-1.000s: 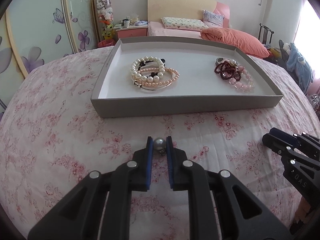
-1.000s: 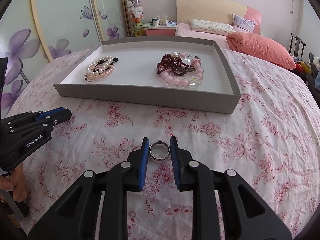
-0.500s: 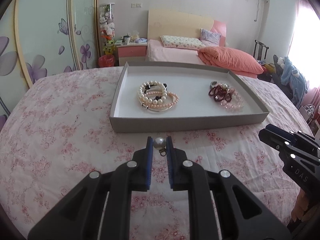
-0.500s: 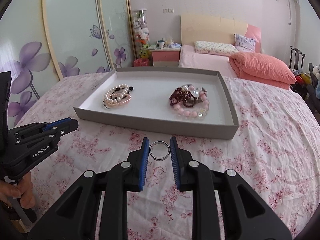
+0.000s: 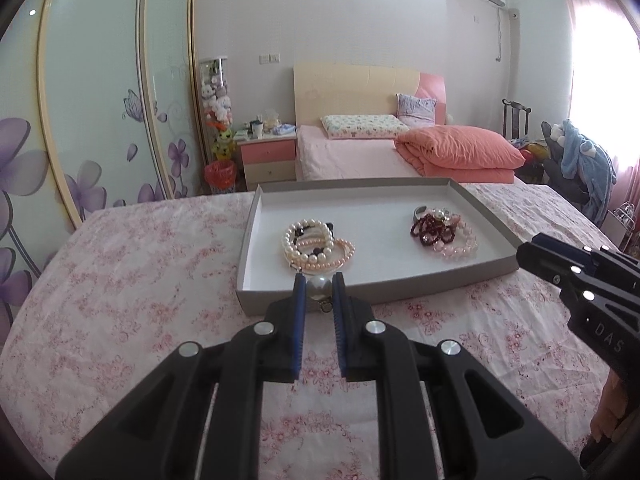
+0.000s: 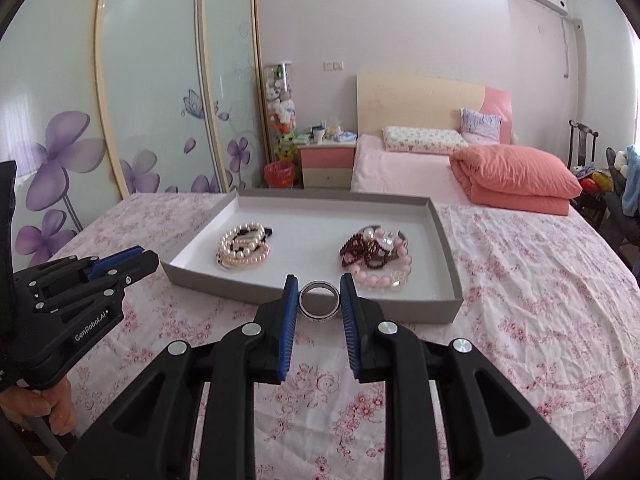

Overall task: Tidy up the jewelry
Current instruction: 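Carry the ring and pearl earring into the tray and open both grippers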

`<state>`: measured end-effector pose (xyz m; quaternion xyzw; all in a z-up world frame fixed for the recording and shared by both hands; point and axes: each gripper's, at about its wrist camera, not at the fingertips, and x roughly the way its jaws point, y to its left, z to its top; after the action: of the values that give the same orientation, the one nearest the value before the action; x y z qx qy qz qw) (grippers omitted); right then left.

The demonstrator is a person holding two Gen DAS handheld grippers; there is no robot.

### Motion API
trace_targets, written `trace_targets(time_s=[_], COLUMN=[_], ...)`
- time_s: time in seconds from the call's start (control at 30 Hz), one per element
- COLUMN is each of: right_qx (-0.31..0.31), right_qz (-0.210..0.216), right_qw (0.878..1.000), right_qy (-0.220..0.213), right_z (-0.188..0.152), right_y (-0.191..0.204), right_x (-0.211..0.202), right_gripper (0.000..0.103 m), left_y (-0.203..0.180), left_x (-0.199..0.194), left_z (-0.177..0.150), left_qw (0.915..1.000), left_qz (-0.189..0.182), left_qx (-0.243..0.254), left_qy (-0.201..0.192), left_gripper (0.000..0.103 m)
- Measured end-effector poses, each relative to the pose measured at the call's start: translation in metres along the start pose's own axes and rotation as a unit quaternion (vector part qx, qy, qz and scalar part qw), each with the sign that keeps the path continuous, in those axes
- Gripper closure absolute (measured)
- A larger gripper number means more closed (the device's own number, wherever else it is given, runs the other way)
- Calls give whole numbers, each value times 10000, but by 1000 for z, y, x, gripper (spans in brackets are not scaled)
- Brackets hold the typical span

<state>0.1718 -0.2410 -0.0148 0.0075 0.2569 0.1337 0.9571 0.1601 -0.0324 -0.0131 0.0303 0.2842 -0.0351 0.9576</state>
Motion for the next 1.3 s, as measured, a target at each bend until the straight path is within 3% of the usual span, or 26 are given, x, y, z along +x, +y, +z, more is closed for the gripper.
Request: trace_targets(time_s=[0.3,0.87,1.13,1.3], right_qx=[65,-34,34,215], right_qz=[-149,-220,-303,-220], right_qw=[9992,9979,9979,9992], right_qy=[-371,-615,-568,-240], right_z=[10,28,42,45], right_y=[-2,-2,-13,-23], right_x=[-7,-2,29,64], right_gripper=[80,80,80,80], left_y=[-2,-2,-1,-5], left_x=[-9,1,28,58], left_z=[7,19,38,47], left_qw=[9996,9992,9994,9996], left_qz=[67,86,37,63], left_qx=[41,56,45,152], left_qy=[-285,-390,-342,-247], left_gripper=[89,89,89,89])
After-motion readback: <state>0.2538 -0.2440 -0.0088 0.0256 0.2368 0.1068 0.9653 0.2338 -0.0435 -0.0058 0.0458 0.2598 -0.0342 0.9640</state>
